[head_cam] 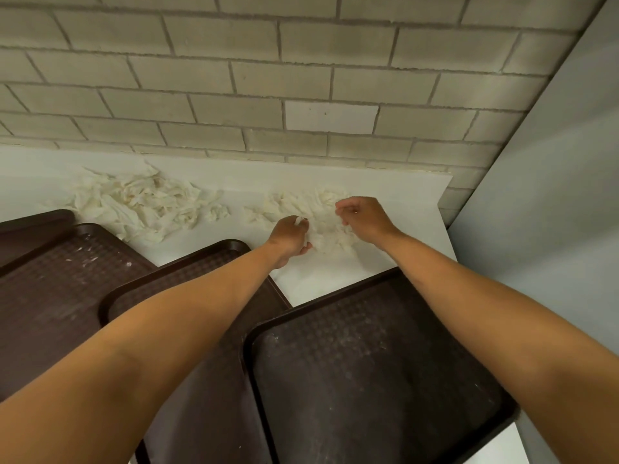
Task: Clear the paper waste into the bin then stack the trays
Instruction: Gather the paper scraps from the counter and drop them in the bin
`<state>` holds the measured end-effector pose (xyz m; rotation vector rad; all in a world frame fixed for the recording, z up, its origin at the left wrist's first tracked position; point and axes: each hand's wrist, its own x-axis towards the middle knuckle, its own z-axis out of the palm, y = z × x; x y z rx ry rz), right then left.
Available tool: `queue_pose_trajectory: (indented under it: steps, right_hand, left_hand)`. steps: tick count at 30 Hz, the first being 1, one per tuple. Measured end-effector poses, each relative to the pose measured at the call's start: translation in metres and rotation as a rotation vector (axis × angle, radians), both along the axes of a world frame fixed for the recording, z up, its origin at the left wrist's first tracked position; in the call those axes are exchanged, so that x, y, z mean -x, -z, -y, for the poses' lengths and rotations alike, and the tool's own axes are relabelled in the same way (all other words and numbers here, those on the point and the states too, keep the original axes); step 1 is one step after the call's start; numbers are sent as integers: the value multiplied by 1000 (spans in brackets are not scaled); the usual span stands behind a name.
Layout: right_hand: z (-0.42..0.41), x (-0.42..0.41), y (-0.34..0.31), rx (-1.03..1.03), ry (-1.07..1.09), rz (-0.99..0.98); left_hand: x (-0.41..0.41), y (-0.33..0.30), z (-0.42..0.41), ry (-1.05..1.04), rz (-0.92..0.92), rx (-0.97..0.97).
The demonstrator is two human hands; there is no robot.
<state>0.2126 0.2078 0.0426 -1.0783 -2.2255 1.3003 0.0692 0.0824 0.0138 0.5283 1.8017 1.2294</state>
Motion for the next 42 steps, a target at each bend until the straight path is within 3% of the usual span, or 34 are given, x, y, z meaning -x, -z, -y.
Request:
queue_pose_trajectory:
  steps: [3, 11, 20, 29, 33, 35, 42]
  right_hand:
    - [-14, -4, 13, -164, -11, 130]
    - [20, -6, 64, -291, -296, 549]
    - [29, -7, 58, -509, -368, 645]
    - [10, -24, -7, -267, -335, 446]
    - [1, -32, -43, -297, -313, 331]
    - [-1, -38, -60, -298, -298, 274]
    - [4, -56, -84, -204, -224, 96]
  left_hand:
    - [2, -2, 3, 42, -113, 57]
    - [-8, -2, 14, 167, -226, 102]
    - [-8, 5, 31, 287, -373, 160]
    - [-2, -12, 47, 328, -501, 91]
    - [-3, -33, 51, 193, -179, 43]
    - [-3, -43, 53, 146, -120, -5]
    - [3, -63, 66, 364, -300, -17]
